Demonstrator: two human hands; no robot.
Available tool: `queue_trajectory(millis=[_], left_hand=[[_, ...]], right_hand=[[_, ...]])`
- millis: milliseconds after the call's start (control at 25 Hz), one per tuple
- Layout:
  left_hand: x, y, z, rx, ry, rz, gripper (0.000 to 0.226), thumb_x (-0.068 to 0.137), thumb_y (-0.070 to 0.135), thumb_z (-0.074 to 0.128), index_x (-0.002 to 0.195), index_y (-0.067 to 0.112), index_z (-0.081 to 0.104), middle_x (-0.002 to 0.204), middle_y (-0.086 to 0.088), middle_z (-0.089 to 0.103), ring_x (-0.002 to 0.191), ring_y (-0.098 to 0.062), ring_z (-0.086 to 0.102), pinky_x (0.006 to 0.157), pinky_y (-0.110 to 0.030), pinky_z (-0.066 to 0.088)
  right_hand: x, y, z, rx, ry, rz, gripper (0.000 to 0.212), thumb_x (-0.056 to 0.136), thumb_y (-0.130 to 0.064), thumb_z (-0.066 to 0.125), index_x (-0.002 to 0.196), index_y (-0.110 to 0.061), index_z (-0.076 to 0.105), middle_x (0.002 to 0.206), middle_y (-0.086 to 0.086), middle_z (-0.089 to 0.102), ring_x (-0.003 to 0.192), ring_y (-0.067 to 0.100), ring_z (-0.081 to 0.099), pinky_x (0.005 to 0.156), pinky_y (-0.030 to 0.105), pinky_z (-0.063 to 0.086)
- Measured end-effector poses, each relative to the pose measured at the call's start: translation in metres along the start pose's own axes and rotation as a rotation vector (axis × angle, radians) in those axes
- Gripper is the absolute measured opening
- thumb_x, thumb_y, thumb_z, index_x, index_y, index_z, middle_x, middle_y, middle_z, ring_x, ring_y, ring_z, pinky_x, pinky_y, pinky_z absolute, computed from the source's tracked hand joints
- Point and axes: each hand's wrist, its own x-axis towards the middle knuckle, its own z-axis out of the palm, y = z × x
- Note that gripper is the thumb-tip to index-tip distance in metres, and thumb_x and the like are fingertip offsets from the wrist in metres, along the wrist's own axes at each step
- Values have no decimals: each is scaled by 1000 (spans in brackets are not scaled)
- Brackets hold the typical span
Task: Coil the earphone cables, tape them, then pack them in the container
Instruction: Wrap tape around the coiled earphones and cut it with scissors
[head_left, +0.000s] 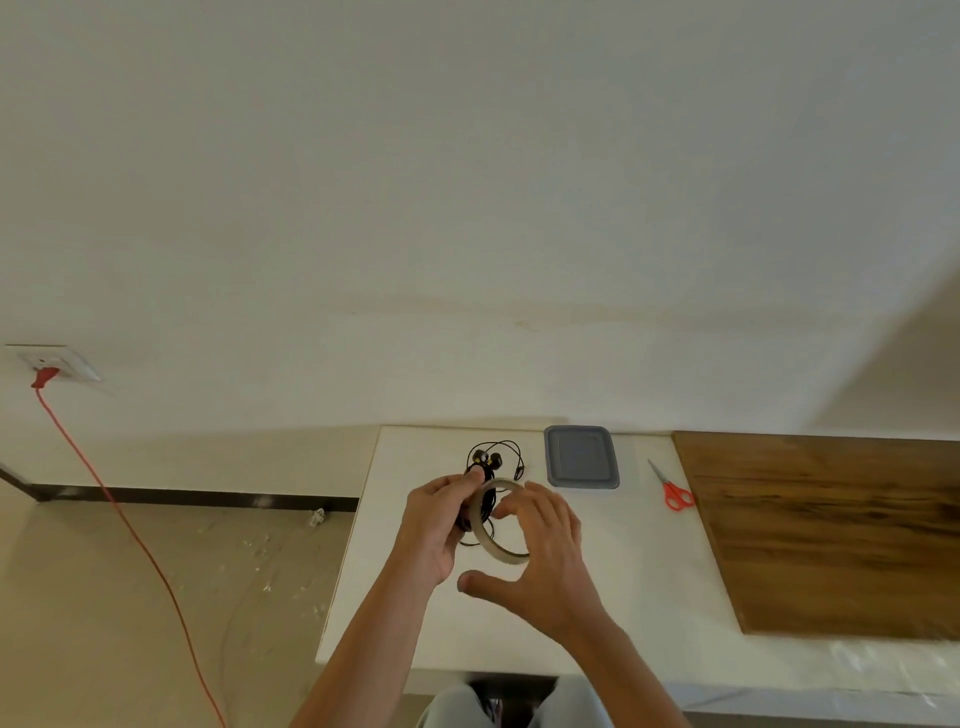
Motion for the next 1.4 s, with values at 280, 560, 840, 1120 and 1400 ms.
queue_trajectory(millis=[280,560,840,1120,1400], left_hand=[[13,5,-11,-32,18,1,17,86,16,71,82,0,71,57,-1,65,47,-10,58,56,-27,48],[32,-11,-10,314,209,195,22,89,27,65,75,15,76,67,0,66,61,-12,53,56,-22,42],[45,-17,-5,557,340,507,20,94,21,56,82,14,71,72,9,68,67,-1,59,56,-4,39],[73,-37,9,509,341,438,31,94,19,54,71,6,70,61,4,64,56,-7,52,51,-7,38],[119,-74,23,499,287,276,34,90,26,59,63,5,64,59,-11,57,59,-15,45,57,-27,36]], right_hand=[[8,14,8,55,137,-116,15,88,-27,59,82,-14,65,75,-9,67,68,9,60,79,18,47],[22,21,5,132,83,-42,11,95,-19,55,85,-15,59,66,-4,57,54,18,50,51,31,45],[26,31,4,-235,82,11,26,99,-38,45,88,-17,55,62,-14,47,47,6,38,54,13,21],[34,71,15,-174,-29,255,24,96,-46,46,84,-26,50,65,-11,53,55,11,50,52,23,38],[42,142,39,139,-90,466,11,91,-37,58,86,-27,59,72,-11,60,59,7,53,50,14,40]])
